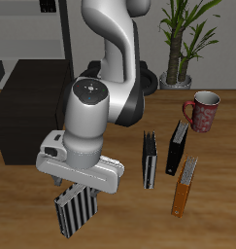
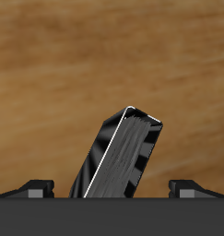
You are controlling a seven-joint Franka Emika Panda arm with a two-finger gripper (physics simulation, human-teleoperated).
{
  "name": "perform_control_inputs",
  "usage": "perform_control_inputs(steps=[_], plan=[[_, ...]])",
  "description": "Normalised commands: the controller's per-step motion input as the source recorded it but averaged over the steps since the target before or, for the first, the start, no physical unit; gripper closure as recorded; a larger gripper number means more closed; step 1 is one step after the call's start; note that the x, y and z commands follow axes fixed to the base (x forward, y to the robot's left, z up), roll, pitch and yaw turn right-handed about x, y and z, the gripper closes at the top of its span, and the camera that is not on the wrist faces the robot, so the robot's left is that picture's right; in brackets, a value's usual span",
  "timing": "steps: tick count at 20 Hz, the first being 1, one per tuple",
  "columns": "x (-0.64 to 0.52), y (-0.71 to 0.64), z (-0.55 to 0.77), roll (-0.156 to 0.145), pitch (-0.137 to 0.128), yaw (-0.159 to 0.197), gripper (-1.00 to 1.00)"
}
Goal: Place the right striped book flat on top of the shelf
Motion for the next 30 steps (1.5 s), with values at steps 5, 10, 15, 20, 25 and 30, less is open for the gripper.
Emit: perform_control_inputs(steps=[5,10,15,20,25,30], plan=[[0.00,-0.06,-0.10,-0.007,0.019,-0.021,1.00],[-0.06,0.00,0.12,0.000,-0.027,0.004,1.00],[-0.19,0.03,0.34,0.005,-0.059,0.028,1.00],[-0.36,0.06,0.49,0.010,-0.083,0.048,1.00],[-0.42,-0.06,0.47,0.006,-0.061,0.013,1.00],[-0.49,-0.08,0.48,-0.006,-0.074,0.061,1.00]])
